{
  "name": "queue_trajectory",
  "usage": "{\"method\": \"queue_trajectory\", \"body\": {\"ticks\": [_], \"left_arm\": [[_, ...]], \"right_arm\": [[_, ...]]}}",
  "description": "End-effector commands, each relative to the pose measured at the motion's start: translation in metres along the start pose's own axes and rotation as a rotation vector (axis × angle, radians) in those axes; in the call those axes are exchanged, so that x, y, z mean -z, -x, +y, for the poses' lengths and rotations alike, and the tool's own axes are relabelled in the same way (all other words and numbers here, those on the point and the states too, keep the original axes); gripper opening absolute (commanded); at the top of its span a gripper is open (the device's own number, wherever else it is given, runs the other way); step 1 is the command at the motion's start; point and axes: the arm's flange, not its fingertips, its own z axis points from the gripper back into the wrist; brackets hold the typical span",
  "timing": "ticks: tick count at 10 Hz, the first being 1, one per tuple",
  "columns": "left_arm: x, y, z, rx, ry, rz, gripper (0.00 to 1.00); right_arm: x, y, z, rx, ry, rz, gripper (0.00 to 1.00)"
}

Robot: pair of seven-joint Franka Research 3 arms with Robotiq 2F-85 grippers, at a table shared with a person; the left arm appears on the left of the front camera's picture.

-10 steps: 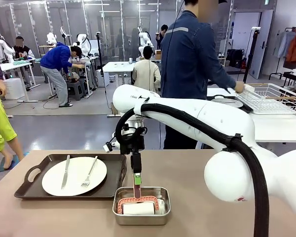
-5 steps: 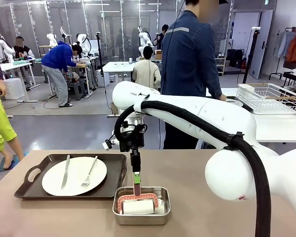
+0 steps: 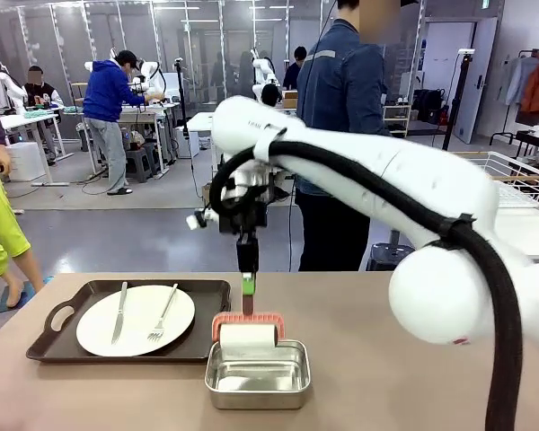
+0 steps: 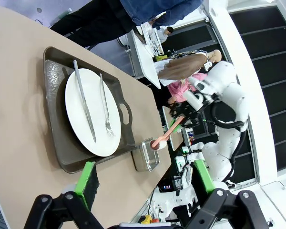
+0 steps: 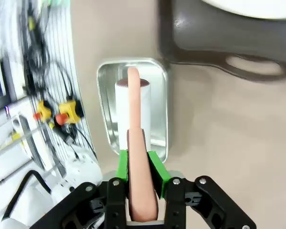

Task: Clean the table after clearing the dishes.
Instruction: When the left (or right) Handle tray is removed, use the left hand (or right hand) to clean the left (or right) side of the table with the Lint Roller.

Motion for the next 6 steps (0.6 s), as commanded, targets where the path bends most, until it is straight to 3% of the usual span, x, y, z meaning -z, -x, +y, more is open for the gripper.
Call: {"method": "queue_trajectory", "body": {"ticks": [1,2,4,6], "left_arm": [[-0.002,0.003,-0.001,0.013,0.010,-0.003,1.00],[-0.002,0.003,-0.001,0.013,0.010,-0.003,1.00],[-0.002,0.003,-0.001,0.013,0.010,-0.003,1.00],[-0.002,0.003,-0.001,0.013,0.010,-0.003,1.00]], "right_arm": [[0.037,0.094,0.046,0.200,0.024,-0.171,0.00],[0.043,0.127,0.047,0.342,-0.001,-0.227,0.00],[0.063,0.203,0.049,0.529,-0.089,-0.472,0.00],[0.087,0.251,0.049,0.700,-0.223,-0.626,0.00]]}}
